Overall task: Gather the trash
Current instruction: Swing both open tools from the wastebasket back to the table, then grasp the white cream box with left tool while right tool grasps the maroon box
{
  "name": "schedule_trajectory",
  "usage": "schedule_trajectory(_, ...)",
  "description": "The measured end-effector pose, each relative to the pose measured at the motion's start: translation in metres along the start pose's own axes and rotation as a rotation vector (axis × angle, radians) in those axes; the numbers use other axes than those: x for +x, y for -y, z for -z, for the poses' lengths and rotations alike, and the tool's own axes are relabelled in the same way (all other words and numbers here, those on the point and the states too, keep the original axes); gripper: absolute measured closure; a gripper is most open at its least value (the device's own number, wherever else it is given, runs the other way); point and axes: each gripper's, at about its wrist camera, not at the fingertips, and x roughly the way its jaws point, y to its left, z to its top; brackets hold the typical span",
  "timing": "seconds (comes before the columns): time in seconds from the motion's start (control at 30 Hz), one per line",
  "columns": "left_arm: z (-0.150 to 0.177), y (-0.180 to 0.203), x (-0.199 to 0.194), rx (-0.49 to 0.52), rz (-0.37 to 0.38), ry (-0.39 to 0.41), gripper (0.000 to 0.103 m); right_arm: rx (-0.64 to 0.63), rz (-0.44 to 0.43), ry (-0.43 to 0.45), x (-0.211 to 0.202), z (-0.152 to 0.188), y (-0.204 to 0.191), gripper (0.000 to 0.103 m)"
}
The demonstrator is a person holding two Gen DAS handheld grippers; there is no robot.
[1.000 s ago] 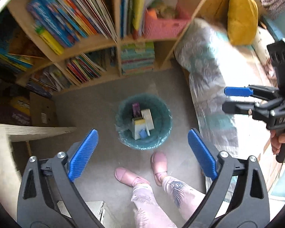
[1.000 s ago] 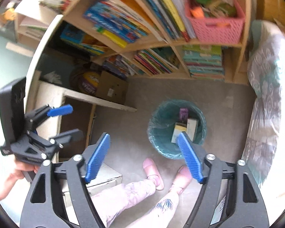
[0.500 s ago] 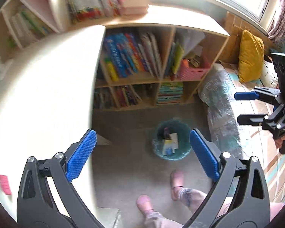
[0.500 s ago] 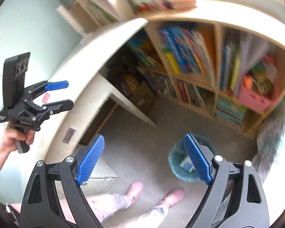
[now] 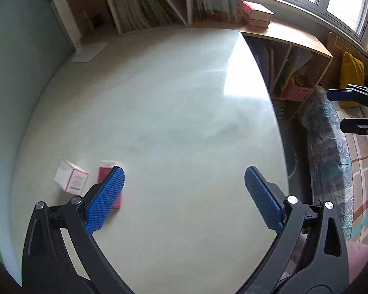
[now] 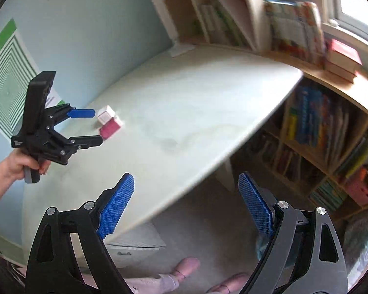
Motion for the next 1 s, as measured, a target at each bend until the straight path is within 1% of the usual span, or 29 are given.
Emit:
schedule_trajectory(0.1,0.016,-0.036,-0.004,-0.027,-0.03,-0.003,0.007,-0.027,-0.016,-0.016,0.024,-0.014,-0.03,0.016)
schedule_trajectory(0.13,0.02,-0.049,-0.006,-0.045,-0.026,0.0,0.007,-0.041,-0.028,-0.021,0.032,-0.019,-0.041,0.016)
schedule_trajectory(0.27,0.033,-0.089,-0.012,-0.088,-0.06,0.014,0.007,-0.129,-0.05,-0.058,0.065,-0.037,-0.083,0.016)
schedule_trajectory(0.4,0.037,-0.123,-0.006,-0.143,-0.054,0.018,0.007,-0.218,-0.063,-0.105,0.099,-0.052,-0.113,0.016)
schedule_trajectory(0.5,0.04,-0.14,0.002,-0.148,-0.055,0.008,0.007,-0.24,-0.074,-0.132,0.116,-0.059,-0.123,0.016)
schedule_trajectory(0.6,0.045,-0.156,0.012,-0.157,-0.027,-0.01,0.007,-0.253,-0.079,-0.158,0.138,-0.066,-0.132,0.016)
schedule_trajectory(0.67,0.045,-0.161,0.02,-0.153,-0.007,-0.024,0.007,-0.261,-0.083,-0.174,0.15,-0.068,-0.138,0.016)
schedule_trajectory(0.8,0.049,-0.174,0.035,-0.134,0.008,-0.053,0.007,-0.279,-0.088,-0.203,0.177,-0.072,-0.15,0.015)
schedule_trajectory(0.9,0.051,-0.184,0.044,-0.13,0.029,-0.064,0.007,-0.289,-0.097,-0.225,0.197,-0.075,-0.159,0.014)
schedule_trajectory(1.0,0.051,-0.192,0.054,-0.125,0.044,-0.07,0.007,-0.314,-0.087,-0.246,0.214,-0.078,-0.165,0.014)
